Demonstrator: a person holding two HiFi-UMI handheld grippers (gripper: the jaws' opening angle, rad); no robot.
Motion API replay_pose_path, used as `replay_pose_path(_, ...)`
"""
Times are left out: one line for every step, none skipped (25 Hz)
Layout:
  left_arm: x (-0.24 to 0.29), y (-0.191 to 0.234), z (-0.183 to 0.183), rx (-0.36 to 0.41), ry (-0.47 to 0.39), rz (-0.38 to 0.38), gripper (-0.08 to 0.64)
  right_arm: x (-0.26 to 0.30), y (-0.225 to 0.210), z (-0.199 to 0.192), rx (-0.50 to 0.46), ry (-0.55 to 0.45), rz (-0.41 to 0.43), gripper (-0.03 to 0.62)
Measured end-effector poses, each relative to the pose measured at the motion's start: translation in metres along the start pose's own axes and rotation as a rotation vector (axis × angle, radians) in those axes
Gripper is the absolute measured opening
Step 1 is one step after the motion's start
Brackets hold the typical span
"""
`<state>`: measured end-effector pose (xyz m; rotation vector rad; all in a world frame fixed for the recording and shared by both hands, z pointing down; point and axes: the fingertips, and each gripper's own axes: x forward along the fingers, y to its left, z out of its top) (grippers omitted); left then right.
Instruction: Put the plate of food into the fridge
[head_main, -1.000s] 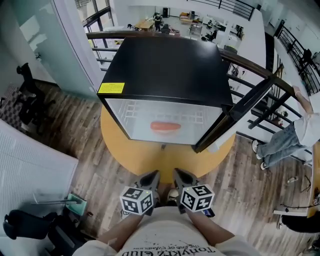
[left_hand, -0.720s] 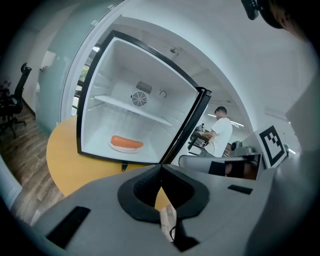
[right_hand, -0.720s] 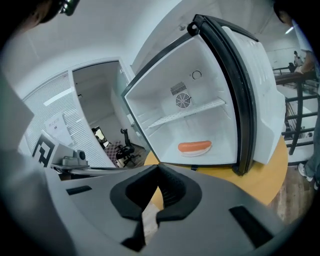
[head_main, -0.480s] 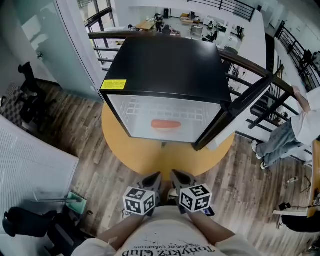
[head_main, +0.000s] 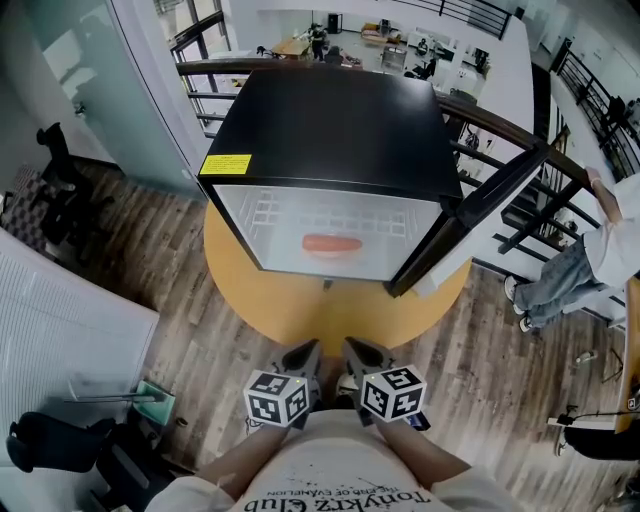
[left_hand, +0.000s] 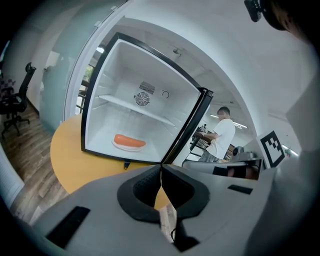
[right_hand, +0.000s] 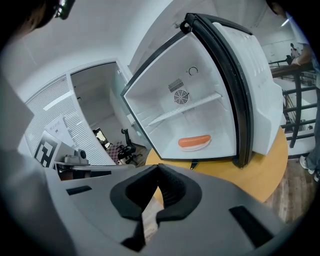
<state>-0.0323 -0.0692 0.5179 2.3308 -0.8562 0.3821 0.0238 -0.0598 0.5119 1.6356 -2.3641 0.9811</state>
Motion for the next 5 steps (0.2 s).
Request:
replay_pose_path(0.0006, 0.0003, 0.0000, 0.001, -0.002, 0.001, 0.025, 0.0001, -0.0012, -0.0005, 0.002, 0.000, 0.000, 0.026)
replay_pose_path(0.0010, 0.0006, 0.0001, -0.001, -0.005, 0.002, 0.025, 0.0002, -0.0024, -0.0007, 0.003, 0.000, 0.000, 0.026)
replay_pose_path(0.0014, 0.0010, 0.0004, -0.005, -0.010, 0.002, 0.025, 0.0004, -0.0034, -0.0006, 0.006, 0.000, 0.000, 0.026)
replay_pose_path(0.0017, 0.0015, 0.0007, -0.009, -0.015, 0.002, 0.025, 0.0005, -0.0044, -0.0004, 0.009, -0.001, 0.000, 0.026)
replay_pose_path(0.0021, 0.0020, 0.0011, -0.013, -0.019, 0.003, 0.025, 0.0007, -0.0054, -0.0001, 0.012, -0.001, -0.001, 0.026)
